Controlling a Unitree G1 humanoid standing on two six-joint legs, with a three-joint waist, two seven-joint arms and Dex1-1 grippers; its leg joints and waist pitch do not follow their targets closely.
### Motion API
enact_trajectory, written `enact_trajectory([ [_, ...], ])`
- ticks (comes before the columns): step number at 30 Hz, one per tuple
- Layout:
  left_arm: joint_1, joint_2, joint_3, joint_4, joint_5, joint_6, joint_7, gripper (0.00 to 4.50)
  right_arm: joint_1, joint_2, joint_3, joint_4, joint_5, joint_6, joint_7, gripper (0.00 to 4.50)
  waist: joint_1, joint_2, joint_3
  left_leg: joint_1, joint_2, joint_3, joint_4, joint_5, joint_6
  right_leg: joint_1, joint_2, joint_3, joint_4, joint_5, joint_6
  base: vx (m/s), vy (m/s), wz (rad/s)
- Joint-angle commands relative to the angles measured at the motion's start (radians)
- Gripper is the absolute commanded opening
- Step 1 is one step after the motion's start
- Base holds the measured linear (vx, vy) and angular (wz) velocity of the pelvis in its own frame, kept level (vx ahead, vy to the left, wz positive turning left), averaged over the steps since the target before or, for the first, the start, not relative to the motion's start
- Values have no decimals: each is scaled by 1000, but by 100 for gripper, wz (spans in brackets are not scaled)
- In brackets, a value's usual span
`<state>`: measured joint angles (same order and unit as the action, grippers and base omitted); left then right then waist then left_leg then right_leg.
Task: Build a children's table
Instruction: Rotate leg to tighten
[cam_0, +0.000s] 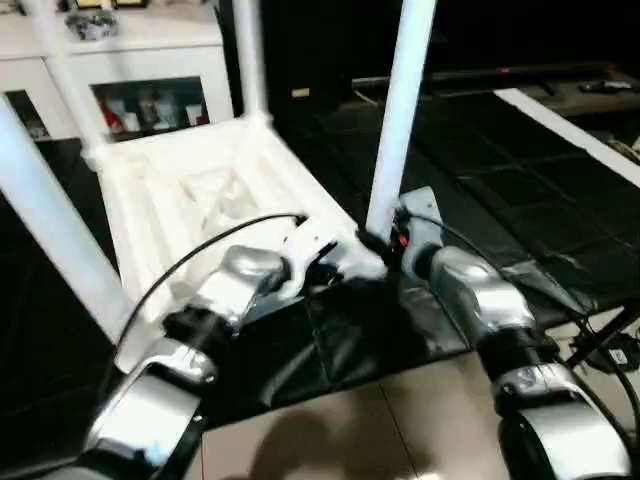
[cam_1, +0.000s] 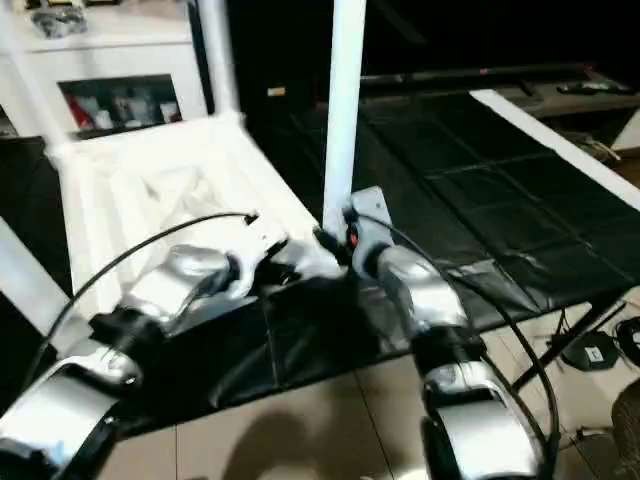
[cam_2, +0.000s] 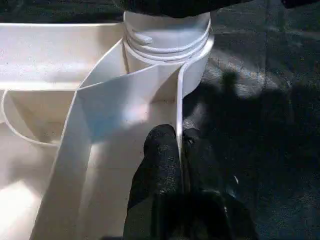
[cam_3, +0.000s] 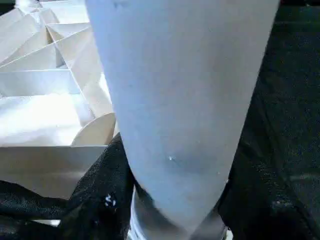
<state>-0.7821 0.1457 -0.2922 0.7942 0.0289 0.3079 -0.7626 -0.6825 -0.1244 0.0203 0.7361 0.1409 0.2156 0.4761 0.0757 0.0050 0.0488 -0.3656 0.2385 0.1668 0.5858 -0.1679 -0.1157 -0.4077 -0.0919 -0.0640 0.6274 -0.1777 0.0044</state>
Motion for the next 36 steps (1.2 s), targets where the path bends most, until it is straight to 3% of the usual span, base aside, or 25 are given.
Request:
enact_trajectory([
  [1, -21, -39, -17, -39, -11, -37, -22, 0, 13, 90, 61, -1, 5, 20, 63, 272, 7, -5, -71, -2, -25, 16, -63, -192, 20, 56, -28, 27, -80, -157, -216, 0, 0, 0],
  [7, 1, 3, -40, -47, 4, -37, -94, 0, 45, 52, 59, -32, -2, -2, 95, 321, 3, -3, -68, 1, -23, 15, -68, -234, 16, 57, -30, 28, -85, -207, -213, 0, 0, 0],
  [8, 6, 15, -40, -49, 2, -43, -115, 0, 57, 26, 65, -41, -7, -13, 108, 327, 1, -16, -68, 0, -23, 17, -67, -231, 19, 57, -30, 28, -87, -207, -212, 0, 0, 0],
  [9, 13, 28, -46, -56, 2, -63, -142, 0, 71, 4, 66, -57, -3, -17, 132, 335, 7, -8, -69, 3, -20, 17, -66, -212, 26, 57, -33, 29, -85, -187, -215, 0, 0, 0],
  [11, 24, 47, -54, -67, 2, -86, -190, 0, 95, -31, 66, -87, 4, -20, 181, 359, 12, -6, -70, 3, -19, 17, -66, -192, 31, 58, -31, 30, -80, -145, -225, 0, 0, 0],
  [15, 45, 108, -85, -90, -1, -115, -343, 0, 167, -148, 78, -188, 34, -64, 402, 391, 24, -4, -73, 11, -17, 21, -62, -181, 50, 57, -28, 31, -75, -62, -249, 0, 0, 0],
  [18, 50, 142, -105, -102, -9, -170, -437, 0, 186, -203, 84, -220, 50, -83, 511, 413, 31, -6, -71, 4, -16, 20, -63, -188, 59, 62, -30, 29, -72, -64, -258, 0, 0, 0],
  [28, 56, 216, -162, -133, -29, -268, -715, 0, 186, -298, 112, -260, 138, -73, 819, 413, 58, -7, -72, 11, -9, 23, -62, -201, 61, 55, -32, 29, -69, -87, -270, 0, 0, 0],
  [36, 52, 225, -196, -132, -11, -321, -785, 0, 174, -335, 180, -233, 118, -67, 984, 338, 67, -7, -70, 10, -8, 22, -63, -214, 49, 54, -36, 29, -71, -118, -267, 0, 0, 0],
])
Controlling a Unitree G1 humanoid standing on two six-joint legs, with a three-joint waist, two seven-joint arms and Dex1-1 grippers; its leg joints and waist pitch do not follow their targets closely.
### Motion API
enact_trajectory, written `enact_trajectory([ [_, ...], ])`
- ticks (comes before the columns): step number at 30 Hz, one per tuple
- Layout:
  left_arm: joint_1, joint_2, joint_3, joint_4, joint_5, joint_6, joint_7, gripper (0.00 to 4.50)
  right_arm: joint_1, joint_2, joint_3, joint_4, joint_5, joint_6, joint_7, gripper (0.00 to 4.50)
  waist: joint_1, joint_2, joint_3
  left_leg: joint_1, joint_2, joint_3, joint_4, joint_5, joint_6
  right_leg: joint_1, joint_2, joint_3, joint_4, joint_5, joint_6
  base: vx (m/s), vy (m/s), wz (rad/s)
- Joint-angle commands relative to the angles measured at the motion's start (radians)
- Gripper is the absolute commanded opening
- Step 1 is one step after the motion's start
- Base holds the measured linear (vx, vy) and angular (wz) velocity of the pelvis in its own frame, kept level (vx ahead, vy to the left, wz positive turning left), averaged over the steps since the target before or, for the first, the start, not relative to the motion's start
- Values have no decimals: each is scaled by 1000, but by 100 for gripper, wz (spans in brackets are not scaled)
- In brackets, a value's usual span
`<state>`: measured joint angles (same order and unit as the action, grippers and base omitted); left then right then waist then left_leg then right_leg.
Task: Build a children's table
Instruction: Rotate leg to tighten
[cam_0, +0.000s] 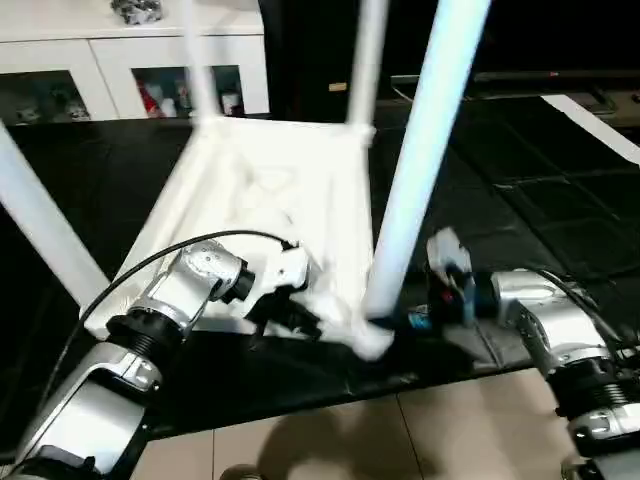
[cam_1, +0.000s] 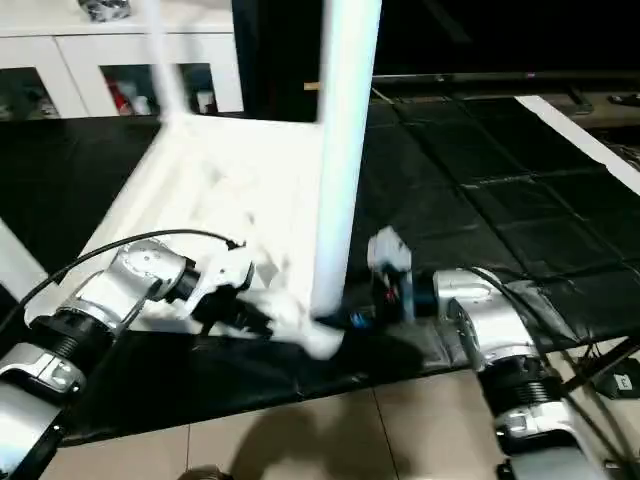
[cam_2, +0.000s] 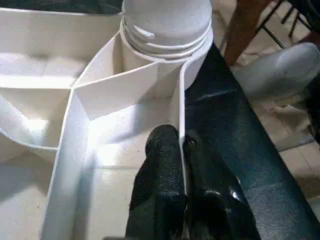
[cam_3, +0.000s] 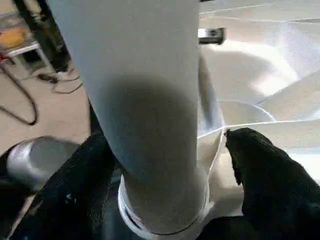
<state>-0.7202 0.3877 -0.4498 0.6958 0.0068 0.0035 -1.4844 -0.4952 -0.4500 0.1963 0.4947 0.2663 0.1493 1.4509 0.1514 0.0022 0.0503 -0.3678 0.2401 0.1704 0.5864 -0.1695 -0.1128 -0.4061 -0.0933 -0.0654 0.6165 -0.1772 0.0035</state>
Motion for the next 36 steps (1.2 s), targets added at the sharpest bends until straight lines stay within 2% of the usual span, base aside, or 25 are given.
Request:
enact_trajectory([
  [1, -11, -25, -41, -30, 13, -19, -64, 0, -30, -6, 23, 32, -18, 1, 35, 336, -11, -6, -72, 11, -10, 18, -64, -215, 44, 53, -34, 30, -60, -124, -265, 0, 0, 0],
  [5, -16, -34, -39, -21, 14, -23, -68, 0, -50, -1, 37, 57, -20, 4, 68, 300, -12, -11, -72, 10, -10, 19, -63, -207, 45, 53, -34, 30, -60, -136, -262, 0, 0, 0],
  [7, -16, -35, -38, -21, 12, -22, -68, 0, -53, 0, 39, 59, -18, 7, 76, 289, -11, -8, -72, 11, -10, 18, -64, -203, 45, 53, -34, 30, -60, -138, -260, 0, 0, 0],
  [12, -17, -30, -33, -15, 7, -23, -76, 0, -61, 5, 42, 65, -4, 28, 106, 253, -12, -13, -73, 9, -10, 18, -62, -185, 53, 54, -34, 30, -57, -119, -263, 0, 0, 0],
  [15, -16, -34, -22, -14, 4, -14, -71, 0, -59, 8, 40, 64, 6, 39, 115, 227, -11, -12, -73, 11, -10, 19, -62, -189, 51, 52, -34, 30, -59, -131, -261, 0, 0, 0],
  [18, -16, -40, -7, -13, -3, 6, -56, 0, -53, 11, 31, 54, 17, 51, 112, 221, -12, -10, -73, 12, -10, 19, -62, -196, 48, 52, -34, 30, -60, -135, -261, 0, 0, 0],
  [19, -19, -48, 3, -10, -1, 31, -23, 0, -46, 17, 21, 41, 25, 69, 88, 219, -11, -9, -72, 11, -10, 18, -62, -199, 47, 52, -34, 30, -60, -140, -261, 0, 0, 0],
  [20, -24, -64, 19, 1, 5, 67, 40, 0, -37, 32, 6, 21, 37, 119, 34, 219, -13, -10, -72, 11, -10, 19, -63, -200, 46, 53, -33, 31, -60, -139, -260, 0, 0, 0],
  [21, -28, -75, 30, 9, 9, 91, 83, 0, -32, 43, -4, 9, 45, 155, -4, 218, -10, -6, -70, 12, -11, 18, -63, -198, 43, 52, -32, 31, -60, -143, -258, 0, 0, 0],
  [23, -36, -114, 71, 23, 5, 154, 206, 0, -7, 85, -23, -16, 23, 137, -127, 217, -12, -8, -67, 11, -12, 17, -65, -218, 26, 51, -34, 32, -65, -187, -242, 0, 0, 0],
  [25, -42, -154, 113, 27, -10, 208, 309, 0, -2, 131, -39, 0, -19, 109, -266, 214, -21, -13, -64, 8, -17, 14, -69, -254, 3, 53, -38, 29, -78, -310, -197, 0, 0, 0],
  [26, -42, -154, 113, 27, -10, 208, 309, 0, -2, 131, -39, 0, -19, 109, -266, 214, -27, -14, -62, 3, -19, 13, -71, -253, -4, 54, -37, 28, -78, -332, -184, 0, 0, 0],
  [27, -42, -158, 116, 27, -12, 212, 317, 0, -3, 134, -41, 3, -23, 108, -278, 213, -35, -16, -61, 0, -22, 9, -73, -261, -9, 57, -38, 24, -86, -391, -157, 0, 0, 0],
  [28, -44, -175, 133, 28, -19, 232, 357, 0, -7, 154, -48, 20, -41, 104, -342, 208, -47, -17, -61, -1, -23, 10, -71, -258, -8, 54, -37, 26, -88, -401, -147, 0, 0, 0],
  [31, -57, -266, 195, 54, -32, 278, 547, 0, -59, 256, -84, 134, -117, 131, -669, 202, -67, -17, -62, -7, -27, 9, -70, -231, -11, 55, -35, 25, -86, -378, -151, 0, 0, 0],
  [32, -60, -277, 203, 61, -33, 278, 573, 0, -65, 267, -88, 145, -122, 130, -697, 200, -82, -17, -60, -9, -34, 6, -72, -245, -21, 59, -31, 17, -92, -438, -126, 0, 0, 0],
  [33, -71, -310, 225, 86, -36, 279, 650, 0, -89, 302, -99, 182, -134, 128, -787, 200, -85, -17, -61, -6, -35, 8, -69, -249, -19, 55, -30, 18, -95, -448, -119, 0, 0, 0],
  [34, -76, -322, 233, 96, -35, 278, 680, 0, -101, 316, -105, 199, -138, 128, -826, 199, -90, -15, -60, 0, -35, 8, -67, -260, -13, 49, -31, 19, -101, -463, -121, 0, 0, 0],
  [35, -76, -324, 234, 98, -35, 277, 684, 0, -103, 318, -106, 201, -138, 128, -831, 198, -89, -16, -61, 4, -35, 9, -67, -264, -7, 47, -30, 19, -104, -465, -121, 0, 0, 0],
  [36, -83, -339, 243, 112, -34, 272, 724, 0, -118, 335, -114, 222, -138, 129, -873, 198, -89, -15, -65, 3, -33, 11, -67, -251, 13, 48, -28, 24, -99, -402, -138, 0, 0, 0],
])
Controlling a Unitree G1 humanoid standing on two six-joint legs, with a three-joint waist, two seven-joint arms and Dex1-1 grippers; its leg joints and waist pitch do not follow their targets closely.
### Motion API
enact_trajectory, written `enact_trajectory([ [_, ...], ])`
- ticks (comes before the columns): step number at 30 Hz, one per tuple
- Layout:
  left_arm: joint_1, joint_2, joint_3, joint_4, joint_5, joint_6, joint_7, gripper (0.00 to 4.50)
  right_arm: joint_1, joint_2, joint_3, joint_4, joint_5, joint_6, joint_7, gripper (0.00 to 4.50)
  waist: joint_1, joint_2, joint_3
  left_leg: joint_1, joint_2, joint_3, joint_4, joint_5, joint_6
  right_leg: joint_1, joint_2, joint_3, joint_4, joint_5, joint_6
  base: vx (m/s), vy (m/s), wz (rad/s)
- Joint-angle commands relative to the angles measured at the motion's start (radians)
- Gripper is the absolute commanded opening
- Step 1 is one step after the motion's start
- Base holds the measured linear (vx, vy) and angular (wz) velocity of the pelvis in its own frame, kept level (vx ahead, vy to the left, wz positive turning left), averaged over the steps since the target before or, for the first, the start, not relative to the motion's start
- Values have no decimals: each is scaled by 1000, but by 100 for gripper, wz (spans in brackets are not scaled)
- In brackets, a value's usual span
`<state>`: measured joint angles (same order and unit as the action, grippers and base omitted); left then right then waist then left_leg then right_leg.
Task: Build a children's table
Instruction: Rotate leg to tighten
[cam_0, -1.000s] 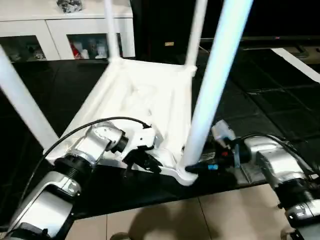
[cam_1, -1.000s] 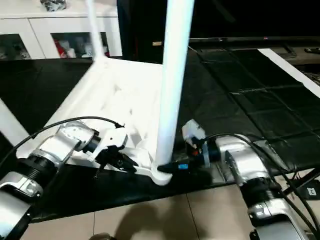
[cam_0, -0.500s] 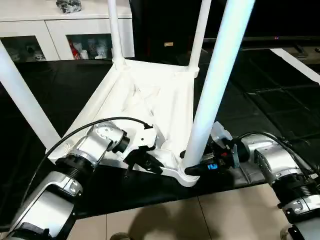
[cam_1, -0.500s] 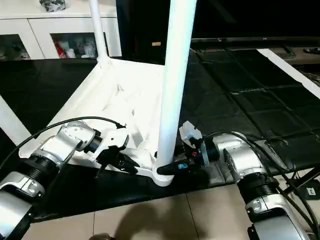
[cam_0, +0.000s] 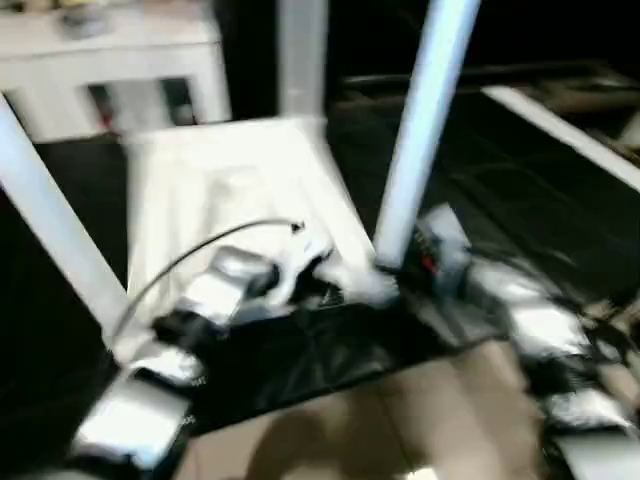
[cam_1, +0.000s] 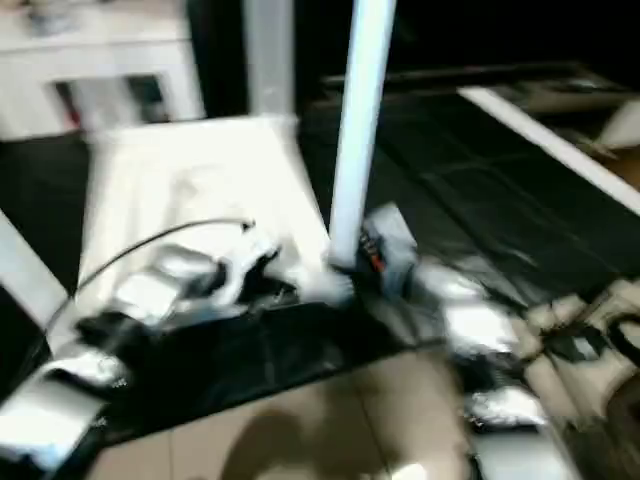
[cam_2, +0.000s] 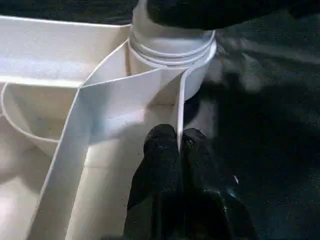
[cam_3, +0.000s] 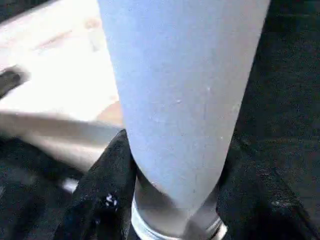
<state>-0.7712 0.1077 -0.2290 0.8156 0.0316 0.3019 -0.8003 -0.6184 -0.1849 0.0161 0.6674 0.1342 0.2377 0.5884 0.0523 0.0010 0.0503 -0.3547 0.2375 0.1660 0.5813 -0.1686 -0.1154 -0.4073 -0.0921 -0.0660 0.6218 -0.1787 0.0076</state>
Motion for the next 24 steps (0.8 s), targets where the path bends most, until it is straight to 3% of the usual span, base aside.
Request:
enact_trajectory([
  [1, -36, -67, 28, -2, -58, -28, 57, 0, -4, 79, 63, 60, -12, 39, -40, 198, 12, -13, -66, -9, -29, 14, -63, -243, 18, 50, -28, 24, -102, -376, -150, 0, 0, 0],
  [3, -53, -105, 41, 19, -49, -39, 124, 0, -41, 116, 61, 95, -39, 24, -136, 198, 10, -10, -67, -12, -28, 14, -64, -216, 14, 53, -26, 25, -92, -295, -175, 0, 0, 0],
  [5, -56, -114, 41, 17, -43, -38, 131, 0, -44, 133, 60, 85, -44, 13, -133, 265, 11, -10, -70, -7, -27, 18, -63, -208, 25, 55, -27, 26, -90, -233, -200, 0, 0, 0],
  [8, -53, -102, 35, 8, -26, -36, 121, 0, -29, 140, 59, 59, -47, -8, -100, 279, 15, -9, -72, -9, -25, 18, -62, -165, 49, 60, -27, 27, -82, -142, -224, 0, 0, 0],
  [11, -48, -92, 28, 1, -13, -36, 109, 0, -22, 137, 58, 52, -57, -22, -96, 313, 17, -8, -71, -8, -27, 21, -62, -164, 57, 62, -27, 27, -83, -135, -233, 0, 0, 0],
  [16, -37, -59, 7, -13, -9, -49, 35, 0, 10, 95, 61, 16, -40, -61, -35, 363, 17, -9, -66, -6, -25, 19, -67, -213, 47, 60, -30, 27, -93, -230, -207, 0, 0, 0],
  [21, -13, 8, -47, -43, 5, -75, -110, 0, 71, -14, 76, -61, -1, -94, 156, 410, 24, -9, -70, -6, -22, 20, -65, -190, 67, 63, -29, 29, -86, -151, -227, 0, 0, 0],
  [22, -4, 33, -66, -53, 9, -83, -163, 0, 88, -53, 84, -91, 17, -93, 235, 420, 27, -1, -68, -6, -21, 20, -64, -190, 73, 62, -29, 29, -83, -132, -244, 0, 0, 0],
  [24, 12, 73, -99, -66, 19, -128, -257, 0, 107, -112, 90, -134, 41, -89, 357, 442, 31, -4, -69, -5, -19, 20, -63, -200, 80, 64, -28, 29, -85, -132, -245, 0, 0, 0],
])
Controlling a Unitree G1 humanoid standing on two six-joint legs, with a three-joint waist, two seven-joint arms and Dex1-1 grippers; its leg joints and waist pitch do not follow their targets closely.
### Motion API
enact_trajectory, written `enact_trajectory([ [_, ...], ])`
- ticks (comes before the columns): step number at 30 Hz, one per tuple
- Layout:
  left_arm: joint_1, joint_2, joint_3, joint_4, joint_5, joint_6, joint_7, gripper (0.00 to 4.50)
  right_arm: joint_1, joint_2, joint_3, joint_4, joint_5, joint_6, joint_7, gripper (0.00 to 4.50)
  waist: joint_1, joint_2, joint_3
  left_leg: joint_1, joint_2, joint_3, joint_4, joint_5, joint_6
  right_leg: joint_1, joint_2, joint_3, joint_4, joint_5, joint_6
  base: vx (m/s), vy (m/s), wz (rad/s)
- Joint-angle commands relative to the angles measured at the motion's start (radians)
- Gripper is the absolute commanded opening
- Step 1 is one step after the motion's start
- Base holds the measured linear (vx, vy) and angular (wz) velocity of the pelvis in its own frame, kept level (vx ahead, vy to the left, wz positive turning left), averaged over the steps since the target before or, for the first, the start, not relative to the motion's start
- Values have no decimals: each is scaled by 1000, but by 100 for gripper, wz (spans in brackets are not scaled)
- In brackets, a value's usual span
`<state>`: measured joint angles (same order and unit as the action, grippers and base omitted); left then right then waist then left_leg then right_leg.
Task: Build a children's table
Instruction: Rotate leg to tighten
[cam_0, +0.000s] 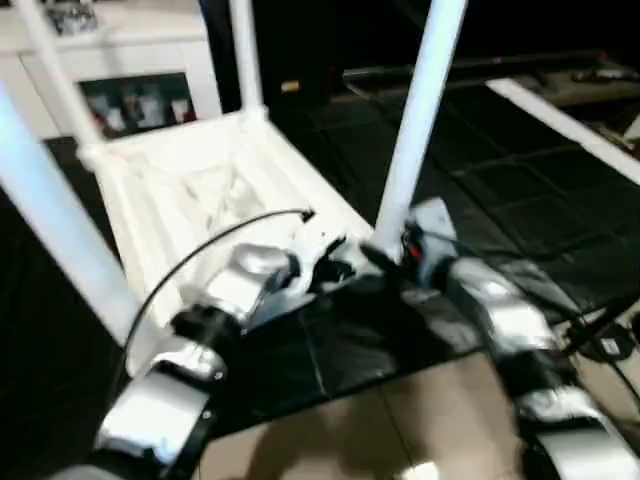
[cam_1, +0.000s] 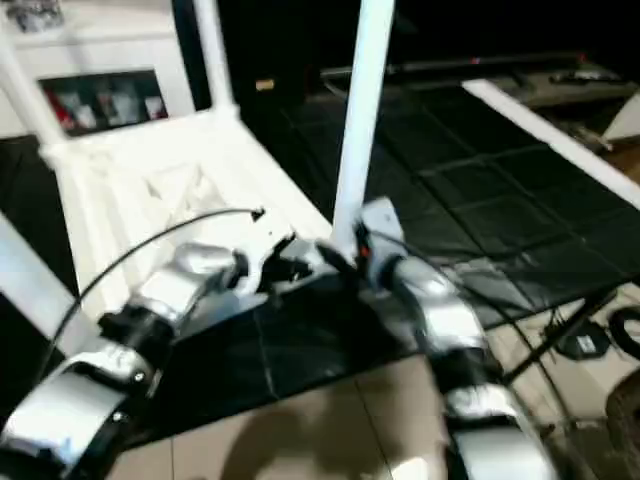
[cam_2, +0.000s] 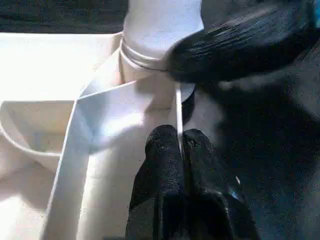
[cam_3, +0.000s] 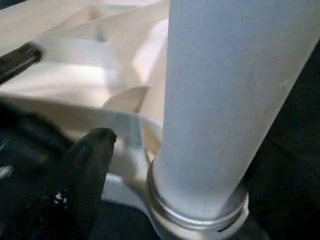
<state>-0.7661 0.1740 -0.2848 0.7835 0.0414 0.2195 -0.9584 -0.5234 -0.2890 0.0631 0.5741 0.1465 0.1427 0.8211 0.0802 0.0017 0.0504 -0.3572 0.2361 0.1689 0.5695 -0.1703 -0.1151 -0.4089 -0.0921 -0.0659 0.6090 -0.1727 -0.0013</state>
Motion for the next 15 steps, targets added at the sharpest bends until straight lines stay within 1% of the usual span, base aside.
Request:
enact_trajectory([
  [1, 10, 13, -48, -36, 9, -50, -120, 0, 15, -19, 43, -50, 37, 11, 150, 448, 8, -4, -69, -2, -16, 18, -51, -199, 86, 64, -29, 31, -70, -121, -243, 0, 0, 0],
  [2, 13, 24, -55, -38, 8, -58, -149, 0, 18, -34, 44, -62, 48, 19, 187, 448, 12, -1, -69, -1, -15, 18, -52, -202, 82, 64, -29, 29, -69, -124, -249, 0, 0, 0],
  [5, 18, 54, -75, -40, 9, -92, -234, 0, 25, -75, 58, -84, 66, 19, 293, 448, 19, -3, -67, 5, -12, 21, -52, -220, 74, 60, -28, 30, -69, -138, -256, 0, 0, 0],
  [6, 17, 68, -83, -40, 9, -119, -271, 0, 30, -93, 70, -91, 65, 7, 343, 448, 24, -6, -67, 9, -10, 22, -53, -225, 70, 57, -29, 30, -69, -142, -259, 0, 0, 0],
  [7, 16, 73, -85, -41, 6, -126, -285, 0, 31, -98, 74, -91, 62, -3, 356, 448, 29, -4, -67, 6, -9, 21, -53, -226, 66, 58, -30, 30, -67, -144, -259, 0, 0, 0],
  [8, 14, 84, -89, -44, -2, -144, -325, 0, 32, -109, 87, -87, 53, -30, 389, 448, 34, -4, -69, 7, -8, 21, -53, -220, 62, 57, -31, 30, -64, -138, -258, 0, 0, 0],
  [10, 11, 95, -93, -46, -12, -161, -371, 0, 30, -119, 100, -77, 45, -61, 421, 448, 37, -4, -71, 6, -9, 21, -52, -206, 62, 58, -31, 30, -61, -112, -263, 0, 0, 0],
  [11, 9, 102, -98, -49, -19, -168, -404, 0, 27, -125, 107, -70, 50, -68, 452, 448, 38, -5, -72, 4, -10, 21, -50, -197, 65, 59, -30, 30, -58, -94, -267, 0, 0, 0],
  [12, 7, 105, -102, -51, -22, -172, -425, 0, 25, -128, 111, -67, 56, -69, 474, 448, 40, -4, -72, 4, -10, 21, -50, -194, 66, 59, -30, 29, -58, -90, -268, 0, 0, 0],
  [13, 7, 111, -111, -55, -23, -180, -449, 0, 21, -136, 115, -67, 71, -50, 513, 448, 42, -4, -71, 4, -9, 22, -50, -201, 72, 59, -30, 29, -58, -94, -272, 0, 0, 0],
  [14, 7, 114, -116, -58, -23, -182, -460, 0, 19, -139, 117, -65, 76, -45, 528, 432, 43, -6, -71, 3, -9, 22, -50, -198, 71, 59, -31, 30, -58, -94, -271, 0, 0, 0],
  [15, 8, 122, -126, -62, -22, -190, -491, 0, 13, -148, 120, -60, 87, -35, 566, 422, 47, -5, -72, 5, -8, 21, -50, -198, 74, 60, -32, 30, -57, -97, -273, 0, 0, 0],
])
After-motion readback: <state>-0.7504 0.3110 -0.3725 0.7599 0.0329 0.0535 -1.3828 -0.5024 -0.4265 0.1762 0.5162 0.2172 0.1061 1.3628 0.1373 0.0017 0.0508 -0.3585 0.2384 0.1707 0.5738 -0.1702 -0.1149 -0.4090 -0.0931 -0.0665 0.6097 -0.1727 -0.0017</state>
